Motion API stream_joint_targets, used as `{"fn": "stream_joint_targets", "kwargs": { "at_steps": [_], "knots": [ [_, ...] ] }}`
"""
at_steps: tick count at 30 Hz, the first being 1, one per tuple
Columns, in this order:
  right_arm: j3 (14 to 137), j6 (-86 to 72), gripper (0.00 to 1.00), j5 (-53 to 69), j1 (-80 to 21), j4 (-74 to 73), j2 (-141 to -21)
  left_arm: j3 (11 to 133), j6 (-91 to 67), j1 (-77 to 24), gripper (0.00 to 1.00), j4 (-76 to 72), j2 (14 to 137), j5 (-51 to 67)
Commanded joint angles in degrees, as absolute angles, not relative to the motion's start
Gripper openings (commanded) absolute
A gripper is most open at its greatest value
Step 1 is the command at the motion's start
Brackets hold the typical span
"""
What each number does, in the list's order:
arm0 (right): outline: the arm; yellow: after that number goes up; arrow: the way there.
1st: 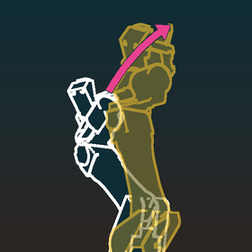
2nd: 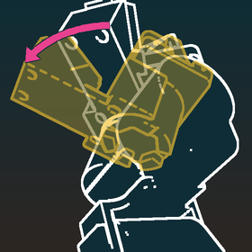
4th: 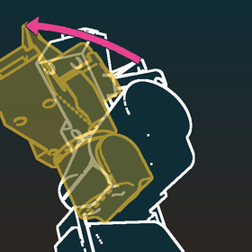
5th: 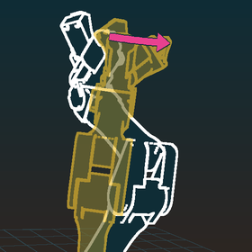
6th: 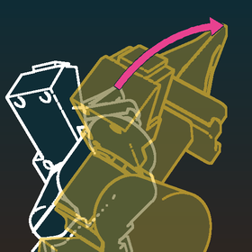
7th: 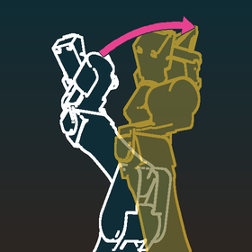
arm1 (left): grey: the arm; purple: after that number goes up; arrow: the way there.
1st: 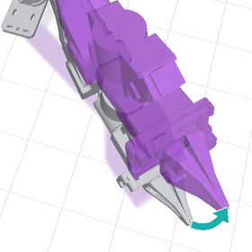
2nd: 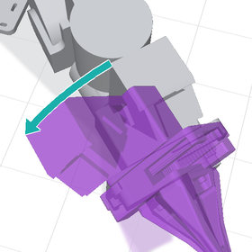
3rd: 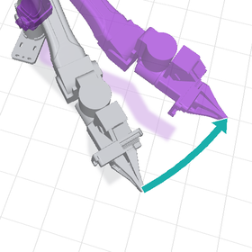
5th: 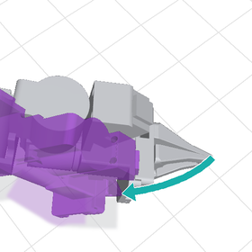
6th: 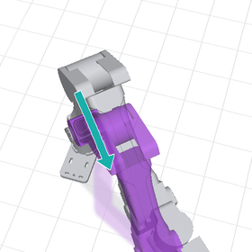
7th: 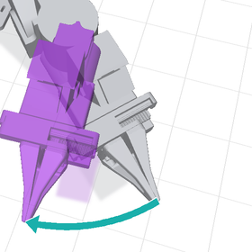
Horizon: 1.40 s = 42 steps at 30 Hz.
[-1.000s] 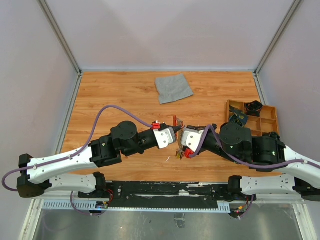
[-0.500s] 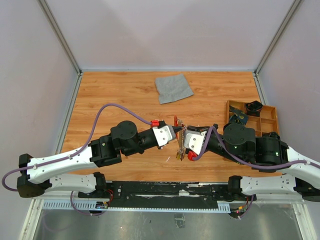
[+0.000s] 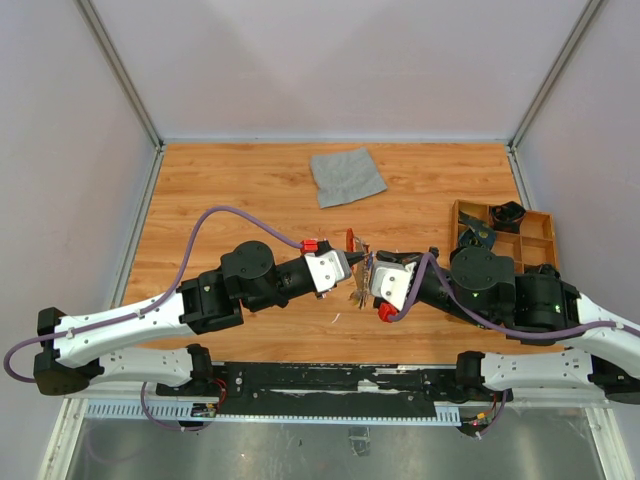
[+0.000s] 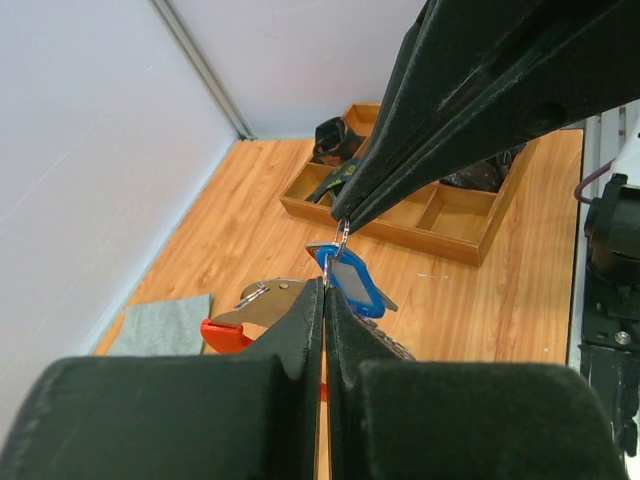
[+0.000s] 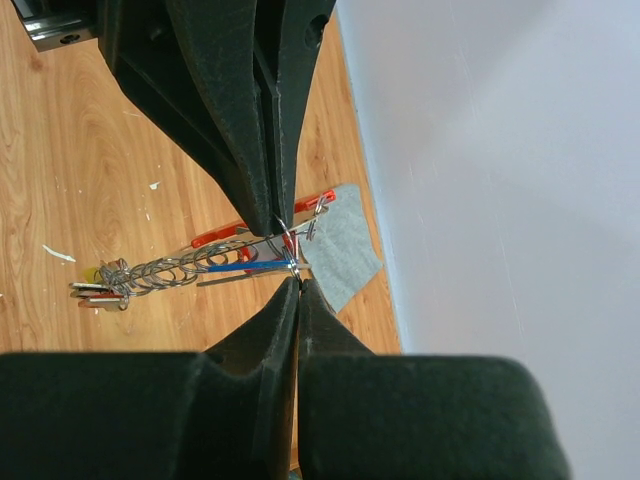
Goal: Put the keys on the keyring
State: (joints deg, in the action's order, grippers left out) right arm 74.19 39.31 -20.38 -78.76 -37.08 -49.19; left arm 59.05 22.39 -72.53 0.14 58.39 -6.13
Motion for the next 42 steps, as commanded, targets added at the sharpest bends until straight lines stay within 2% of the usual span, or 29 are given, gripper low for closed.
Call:
{"fn": "stream_joint_targets", "kwargs": {
  "at_steps": [1, 42],
  "knots": [
    [75.7, 40.4, 0.01, -20.6, -80.5, -35.0, -48.6, 61.3, 22.1, -73.0, 0.01, -2.5, 58.3, -5.9],
    [73.8, 40.8, 0.01, -24.6, -80.9, -35.6, -49.8, 61.1, 22.3, -73.0, 0.01, -2.3, 57.9, -5.3]
  ]
}}
